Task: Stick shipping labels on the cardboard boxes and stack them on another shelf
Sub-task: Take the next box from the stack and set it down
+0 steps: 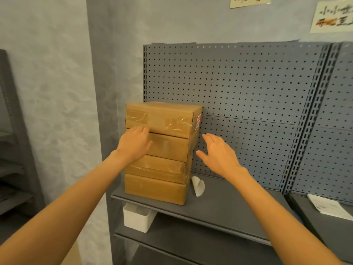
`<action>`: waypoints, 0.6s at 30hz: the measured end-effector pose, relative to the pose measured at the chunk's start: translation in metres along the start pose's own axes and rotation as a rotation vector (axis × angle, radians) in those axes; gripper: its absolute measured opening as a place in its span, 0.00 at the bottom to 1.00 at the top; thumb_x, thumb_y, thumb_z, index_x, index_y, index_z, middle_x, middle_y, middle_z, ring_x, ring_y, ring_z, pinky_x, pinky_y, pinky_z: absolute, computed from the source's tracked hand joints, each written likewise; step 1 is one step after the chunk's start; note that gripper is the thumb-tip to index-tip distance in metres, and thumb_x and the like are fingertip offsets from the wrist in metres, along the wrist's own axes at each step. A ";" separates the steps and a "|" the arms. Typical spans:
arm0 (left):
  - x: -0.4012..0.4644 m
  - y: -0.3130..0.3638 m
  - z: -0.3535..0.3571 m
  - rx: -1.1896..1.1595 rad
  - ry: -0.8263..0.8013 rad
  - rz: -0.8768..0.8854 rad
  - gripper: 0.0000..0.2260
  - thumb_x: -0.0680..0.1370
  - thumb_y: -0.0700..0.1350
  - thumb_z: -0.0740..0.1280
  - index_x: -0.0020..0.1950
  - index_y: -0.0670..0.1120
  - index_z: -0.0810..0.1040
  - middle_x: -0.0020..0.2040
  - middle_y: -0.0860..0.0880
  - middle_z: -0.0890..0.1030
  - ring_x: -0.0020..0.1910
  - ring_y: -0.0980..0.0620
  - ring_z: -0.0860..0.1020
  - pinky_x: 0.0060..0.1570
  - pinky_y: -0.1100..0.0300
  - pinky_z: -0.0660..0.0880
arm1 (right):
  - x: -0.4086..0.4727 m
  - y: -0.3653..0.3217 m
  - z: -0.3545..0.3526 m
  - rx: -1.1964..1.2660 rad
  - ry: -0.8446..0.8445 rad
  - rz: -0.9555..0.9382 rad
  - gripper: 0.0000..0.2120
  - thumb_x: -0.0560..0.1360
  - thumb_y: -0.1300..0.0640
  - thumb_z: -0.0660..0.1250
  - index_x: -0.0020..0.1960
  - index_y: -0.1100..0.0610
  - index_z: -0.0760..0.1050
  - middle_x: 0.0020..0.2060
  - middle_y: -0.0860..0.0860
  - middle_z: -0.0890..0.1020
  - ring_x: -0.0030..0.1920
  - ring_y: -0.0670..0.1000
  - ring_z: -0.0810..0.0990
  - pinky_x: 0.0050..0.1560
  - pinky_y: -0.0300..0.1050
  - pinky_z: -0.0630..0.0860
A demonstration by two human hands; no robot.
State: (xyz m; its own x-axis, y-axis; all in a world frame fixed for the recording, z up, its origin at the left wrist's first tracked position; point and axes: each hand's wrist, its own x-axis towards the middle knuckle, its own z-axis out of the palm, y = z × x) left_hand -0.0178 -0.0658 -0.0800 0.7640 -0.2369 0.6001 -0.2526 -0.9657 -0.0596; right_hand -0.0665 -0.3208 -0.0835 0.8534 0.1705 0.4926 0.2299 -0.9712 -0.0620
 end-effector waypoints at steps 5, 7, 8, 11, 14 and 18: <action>0.024 -0.028 -0.025 -0.083 0.090 -0.110 0.21 0.79 0.52 0.62 0.65 0.40 0.70 0.62 0.41 0.75 0.61 0.42 0.73 0.55 0.51 0.72 | 0.033 -0.011 -0.013 0.217 0.062 0.087 0.32 0.79 0.40 0.57 0.75 0.58 0.58 0.73 0.53 0.64 0.73 0.54 0.62 0.65 0.53 0.67; 0.037 -0.035 -0.032 -0.139 0.103 -0.160 0.23 0.79 0.54 0.62 0.67 0.39 0.69 0.65 0.40 0.73 0.62 0.41 0.72 0.56 0.49 0.71 | 0.049 -0.017 -0.018 0.323 0.097 0.123 0.32 0.77 0.37 0.57 0.72 0.57 0.63 0.70 0.53 0.68 0.70 0.56 0.66 0.62 0.53 0.69; 0.044 -0.037 -0.034 -0.175 0.103 -0.187 0.24 0.79 0.54 0.61 0.68 0.39 0.68 0.66 0.40 0.72 0.64 0.41 0.71 0.58 0.49 0.71 | 0.058 -0.019 -0.019 0.368 0.112 0.140 0.31 0.77 0.36 0.57 0.70 0.58 0.65 0.68 0.53 0.70 0.69 0.56 0.68 0.60 0.53 0.70; 0.063 -0.047 -0.036 -0.256 0.088 -0.256 0.28 0.79 0.56 0.61 0.71 0.38 0.64 0.70 0.39 0.69 0.67 0.40 0.68 0.62 0.46 0.68 | 0.076 -0.027 -0.022 0.461 0.145 0.188 0.24 0.76 0.35 0.57 0.55 0.56 0.70 0.55 0.53 0.76 0.57 0.57 0.75 0.48 0.50 0.72; 0.077 -0.057 -0.033 -0.382 0.051 -0.355 0.32 0.78 0.59 0.60 0.73 0.38 0.61 0.72 0.39 0.67 0.69 0.40 0.67 0.64 0.47 0.67 | 0.089 -0.035 -0.023 0.604 0.140 0.249 0.30 0.75 0.33 0.56 0.61 0.58 0.69 0.53 0.52 0.76 0.56 0.55 0.75 0.49 0.48 0.72; 0.089 -0.063 -0.024 -0.753 -0.056 -0.573 0.36 0.77 0.64 0.59 0.75 0.39 0.59 0.74 0.41 0.64 0.71 0.40 0.65 0.68 0.46 0.64 | 0.106 -0.037 -0.019 0.880 0.021 0.443 0.38 0.72 0.29 0.55 0.68 0.57 0.64 0.55 0.51 0.72 0.59 0.54 0.73 0.53 0.46 0.68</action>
State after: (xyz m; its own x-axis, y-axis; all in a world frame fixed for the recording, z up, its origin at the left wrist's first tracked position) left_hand 0.0521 -0.0231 -0.0037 0.9130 0.2282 0.3383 -0.1323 -0.6188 0.7744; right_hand 0.0063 -0.2698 -0.0131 0.9397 -0.1902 0.2843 0.1653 -0.4752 -0.8642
